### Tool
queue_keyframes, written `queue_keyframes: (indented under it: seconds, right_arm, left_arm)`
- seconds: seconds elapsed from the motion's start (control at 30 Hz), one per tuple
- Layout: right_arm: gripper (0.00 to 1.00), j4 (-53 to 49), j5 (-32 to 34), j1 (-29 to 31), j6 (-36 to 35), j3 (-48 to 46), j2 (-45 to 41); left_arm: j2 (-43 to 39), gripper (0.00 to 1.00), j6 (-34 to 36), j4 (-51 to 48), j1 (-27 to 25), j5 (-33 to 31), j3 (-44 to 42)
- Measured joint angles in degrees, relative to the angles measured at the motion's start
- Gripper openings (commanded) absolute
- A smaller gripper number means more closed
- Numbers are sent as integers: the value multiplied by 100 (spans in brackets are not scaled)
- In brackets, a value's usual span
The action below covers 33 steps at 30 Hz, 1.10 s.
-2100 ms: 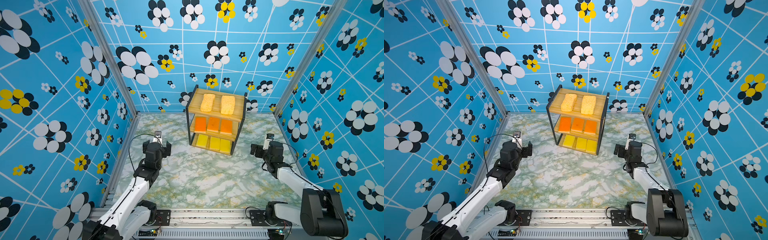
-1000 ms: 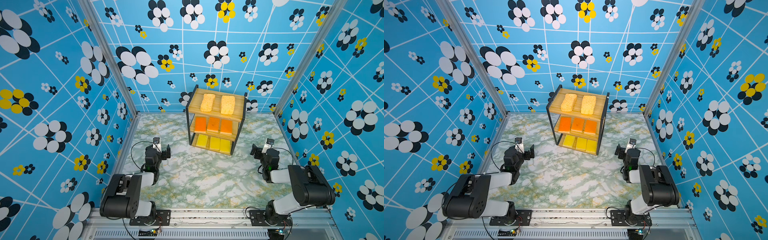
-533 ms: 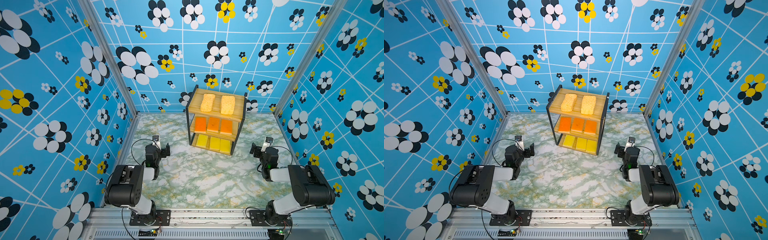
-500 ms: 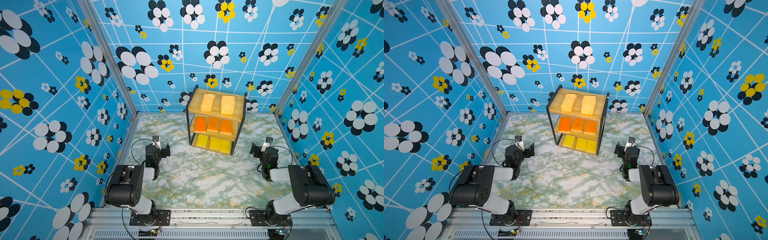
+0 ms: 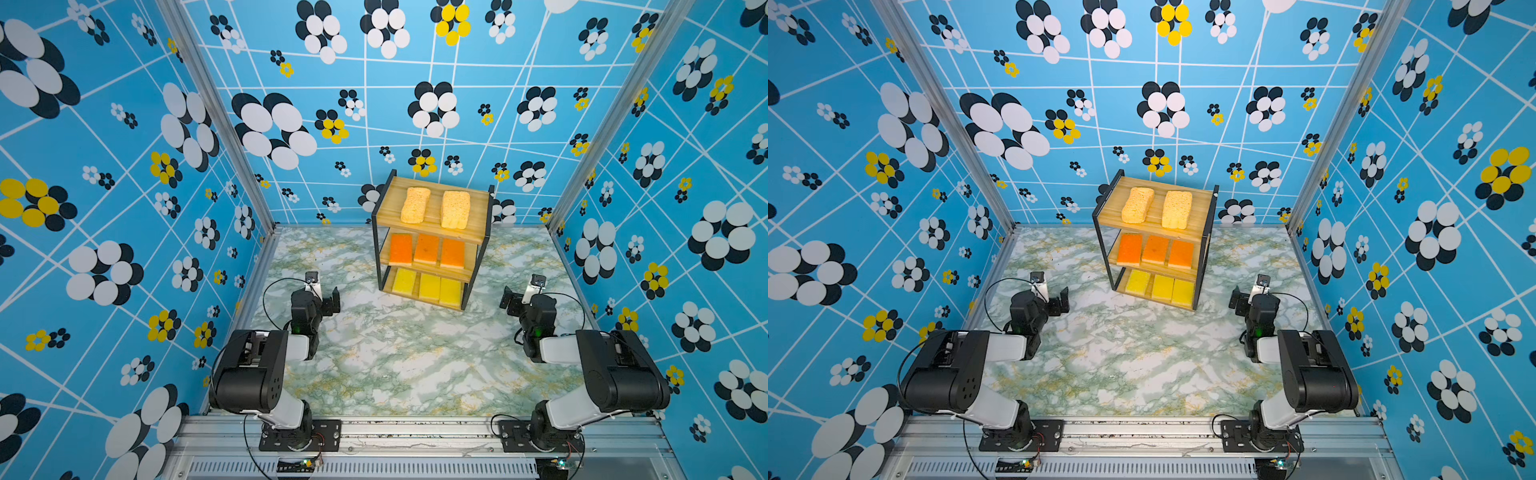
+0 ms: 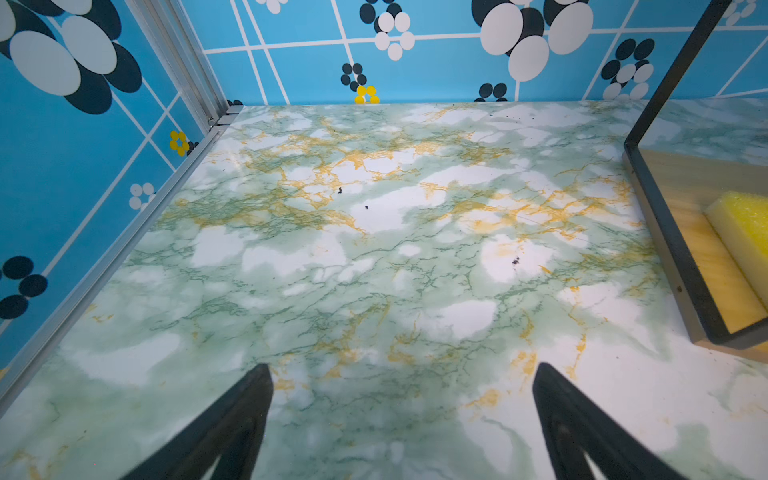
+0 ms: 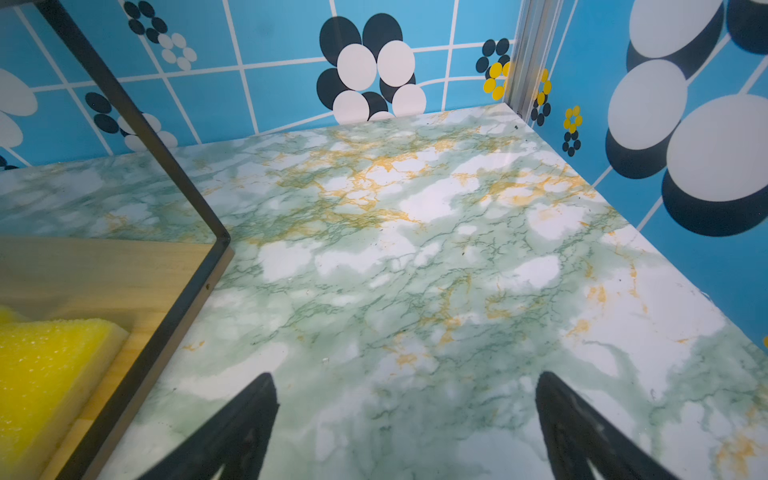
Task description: Place and organize the cleaning sponges onto the shelf
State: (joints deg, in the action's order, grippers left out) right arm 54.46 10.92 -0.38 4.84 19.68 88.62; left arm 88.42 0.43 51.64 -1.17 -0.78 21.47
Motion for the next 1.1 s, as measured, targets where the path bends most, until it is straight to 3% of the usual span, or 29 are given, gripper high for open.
queue_keyframes:
  seconds: [0.17, 0.3, 0.47, 0.6, 0.8, 1.1]
  right_arm:
    - [99, 0, 0, 0, 0, 0, 0]
    - [99, 0, 20, 0, 0, 0, 0]
    - [99, 0, 20, 0, 0, 0, 0]
    - [99, 0, 20, 0, 0, 0, 0]
    - [99, 0, 20, 0, 0, 0, 0]
    - [99, 0, 20, 0, 0, 0, 0]
  left_arm:
    - [-55, 99, 22, -125, -11, 107, 0]
    - [-916, 99, 90, -955, -190, 87, 37]
    - [-2472, 99, -44, -1777, -796, 361, 391]
    - [-2999, 99, -273, -1932, -1458, 389, 557]
    - [-2822, 99, -717, -2092, -2026, 411, 579]
    - [-1523, 99, -986, -1840, -3005, -297, 1086]
